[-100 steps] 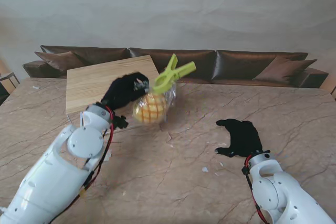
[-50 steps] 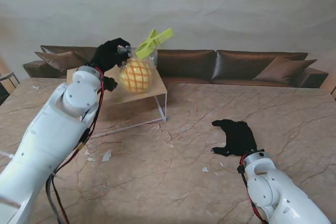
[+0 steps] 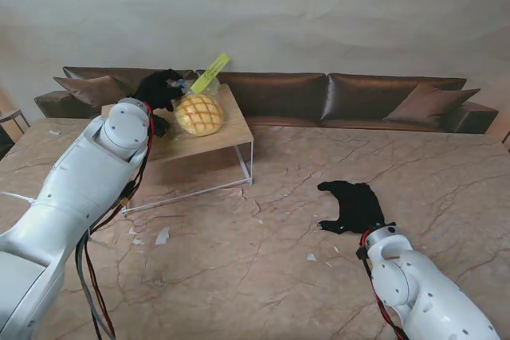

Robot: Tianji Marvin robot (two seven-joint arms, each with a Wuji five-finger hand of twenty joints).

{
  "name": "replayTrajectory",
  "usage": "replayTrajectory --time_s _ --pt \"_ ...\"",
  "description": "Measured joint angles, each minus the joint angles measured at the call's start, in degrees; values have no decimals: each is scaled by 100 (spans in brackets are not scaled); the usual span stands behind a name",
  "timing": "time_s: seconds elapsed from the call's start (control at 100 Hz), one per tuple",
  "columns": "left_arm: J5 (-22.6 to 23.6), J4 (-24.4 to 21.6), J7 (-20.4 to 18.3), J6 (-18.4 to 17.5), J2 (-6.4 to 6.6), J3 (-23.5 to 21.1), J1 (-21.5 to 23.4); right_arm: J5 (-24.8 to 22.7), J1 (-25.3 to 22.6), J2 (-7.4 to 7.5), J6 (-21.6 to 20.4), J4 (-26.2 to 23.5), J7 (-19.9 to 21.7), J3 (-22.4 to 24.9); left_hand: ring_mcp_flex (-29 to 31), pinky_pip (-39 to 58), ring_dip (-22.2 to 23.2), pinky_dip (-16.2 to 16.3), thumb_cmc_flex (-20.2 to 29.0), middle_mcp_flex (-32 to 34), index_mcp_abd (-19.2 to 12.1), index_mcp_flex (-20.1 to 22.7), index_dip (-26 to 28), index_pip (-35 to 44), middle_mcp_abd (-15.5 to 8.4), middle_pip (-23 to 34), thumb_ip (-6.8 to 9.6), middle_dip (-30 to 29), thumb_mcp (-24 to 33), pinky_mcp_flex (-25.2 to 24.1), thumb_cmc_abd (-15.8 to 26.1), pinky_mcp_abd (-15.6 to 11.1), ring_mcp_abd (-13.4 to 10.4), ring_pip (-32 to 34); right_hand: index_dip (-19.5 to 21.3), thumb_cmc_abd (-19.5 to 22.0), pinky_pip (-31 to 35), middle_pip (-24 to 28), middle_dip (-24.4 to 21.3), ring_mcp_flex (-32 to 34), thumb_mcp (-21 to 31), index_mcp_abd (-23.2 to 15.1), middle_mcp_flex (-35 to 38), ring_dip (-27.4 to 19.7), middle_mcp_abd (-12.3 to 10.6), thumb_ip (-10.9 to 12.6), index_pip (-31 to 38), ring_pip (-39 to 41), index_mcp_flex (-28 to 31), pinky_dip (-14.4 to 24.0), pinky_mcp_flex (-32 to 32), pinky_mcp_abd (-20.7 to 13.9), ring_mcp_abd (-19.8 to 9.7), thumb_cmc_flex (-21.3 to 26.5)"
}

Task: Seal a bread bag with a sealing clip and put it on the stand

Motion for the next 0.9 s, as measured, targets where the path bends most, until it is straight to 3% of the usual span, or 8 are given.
replayTrajectory --time_s 0.36,0.4,0.45,0.53,0.57,0.63,0.69,0.9 --pt "493 -279 -84 121 180 -285 382 11 52 -3 -91 75 -67 -116 62 599 -50 30 -168 41 177 31 -619 140 21 -213 -5 -154 428 17 -157 -465 -327 128 0 144 1 0 0 -56 -227 -53 0 0 0 75 1 0 0 0 -13 34 -1 114" --pt "586 -403 -133 142 225 -337 460 8 47 -4 -94 71 -73 -117 -101 553 -45 30 -556 13 298 15 -912 137 21 -628 56 -136 664 -188 -227 -463 -460 51 0 144 1 0 0 -56 -227 -54 0 0 0 104 1 0 0 0 -13 34 -1 114" --pt "726 -574 -159 160 283 -406 575 2 38 -5 -94 59 -79 -117 -551 202 -41 3 -1399 -618 579 -213 -1225 -359 65 -790 519 -922 767 -479 -249 -457 -680 -266 0 144 1 0 0 -56 -229 -54 0 0 0 112 1 0 0 0 -13 34 -1 114" --pt "992 -870 -177 150 375 -551 789 -21 -2 -5 -92 -1 -110 -107 -1819 -1104 -1024 -440 -2373 -1856 1097 -496 -1889 -1833 275 -1453 1005 -2510 240 -1143 52 -445 -892 -2056 0 144 1 0 0 -56 -229 -54 0 0 0 112 1 0 0 0 -13 35 -1 114" --pt "1057 -1029 -228 131 418 -657 918 -41 -36 -7 -90 -48 -133 -94 -2416 -1793 -1737 -739 -2546 -2480 1206 -799 -2399 -2624 401 -1861 1006 -3178 -169 -1538 95 -533 -647 -2964 0 144 1 0 0 -56 -229 -54 0 0 0 112 1 0 0 0 -13 35 -1 114" --pt "1104 -1309 -472 111 501 -829 1142 -86 -100 -9 -86 -139 -161 -64 -3567 -3200 -2627 -1419 -2617 -3648 1206 -1317 -3055 -3663 439 -2347 1007 -3952 -921 -2073 251 -710 -782 -3865 0 144 1 0 0 -56 -229 -54 0 0 0 112 1 0 0 0 -13 35 -2 114" --pt "1121 -1689 -847 107 604 -1043 1419 -116 -181 -12 -83 -248 -171 -18 -4249 -4338 -3041 -1997 -2617 -4327 1202 -1441 -3369 -4145 437 -2533 1009 -4271 -1514 -2135 397 -881 -1024 -4188 0 149 1 0 0 -56 -232 -54 0 0 0 112 1 0 0 0 -14 35 -3 114" --pt "1496 -2842 -594 -214 775 -1557 2433 -333 -496 -19 -93 -671 -101 212 -4562 -5389 -3310 -2462 -2614 -4658 1206 -1436 -3521 -4411 344 -2631 1117 -4357 -2247 -2095 725 -1297 -1376 -4371 0 336 1 0 0 -56 -262 -55 0 0 -13 113 1 0 0 0 -35 35 -18 114"
